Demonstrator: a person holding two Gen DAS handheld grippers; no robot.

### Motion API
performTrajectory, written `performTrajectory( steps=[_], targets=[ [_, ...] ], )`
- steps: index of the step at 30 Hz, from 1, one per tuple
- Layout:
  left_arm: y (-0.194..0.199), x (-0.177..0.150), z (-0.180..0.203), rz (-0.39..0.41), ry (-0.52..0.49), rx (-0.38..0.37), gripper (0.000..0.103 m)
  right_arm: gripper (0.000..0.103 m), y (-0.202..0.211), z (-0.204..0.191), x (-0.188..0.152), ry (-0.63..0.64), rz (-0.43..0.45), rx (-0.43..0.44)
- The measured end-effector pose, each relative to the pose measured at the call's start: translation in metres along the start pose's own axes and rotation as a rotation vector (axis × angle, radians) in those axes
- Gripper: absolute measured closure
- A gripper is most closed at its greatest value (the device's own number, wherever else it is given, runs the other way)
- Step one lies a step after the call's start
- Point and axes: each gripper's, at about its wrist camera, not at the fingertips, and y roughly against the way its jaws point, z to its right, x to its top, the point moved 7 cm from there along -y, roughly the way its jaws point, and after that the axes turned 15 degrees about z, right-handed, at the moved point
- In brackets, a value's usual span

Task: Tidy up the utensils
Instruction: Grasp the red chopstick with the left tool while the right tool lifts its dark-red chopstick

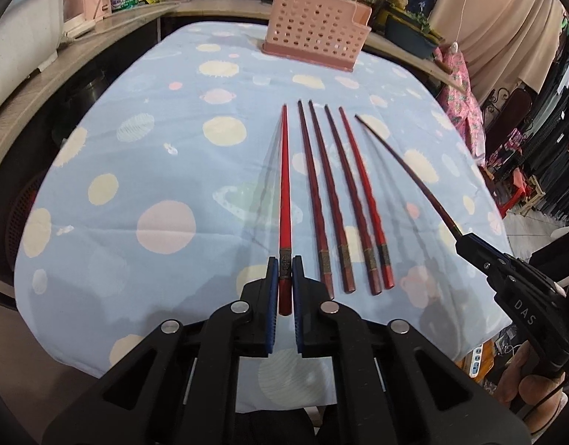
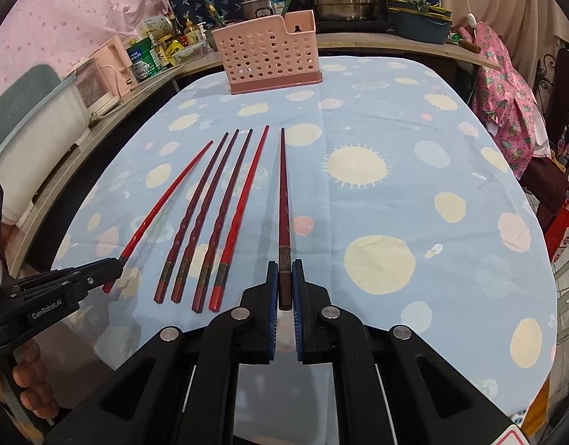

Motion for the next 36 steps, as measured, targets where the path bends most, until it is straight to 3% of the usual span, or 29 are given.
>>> performTrajectory(
  steps=[7,15,29,36],
  targets=[
    [0.031,0.046,0.004,0.099,0.009,-0.006,0.096,0.096,0.024,0.003,0.043,-0.017,0.095,0.009],
    [0.055,0.121,0.008,0.233,-0.01,0.007,0.096,0.096,0.043,0.013,0.117,-0.038,0.239,0.024],
    [0.037,0.218,0.018,0.349,-0.076,0.068,0.096,0.096,0.027,0.022,0.208,-0.07,0.359,0.042],
    [0.026,0.274,0.027,0.401,-0.081,0.049,0.096,0.096,0.013,0.017,0.262,-0.087,0.403,0.078]
  ],
)
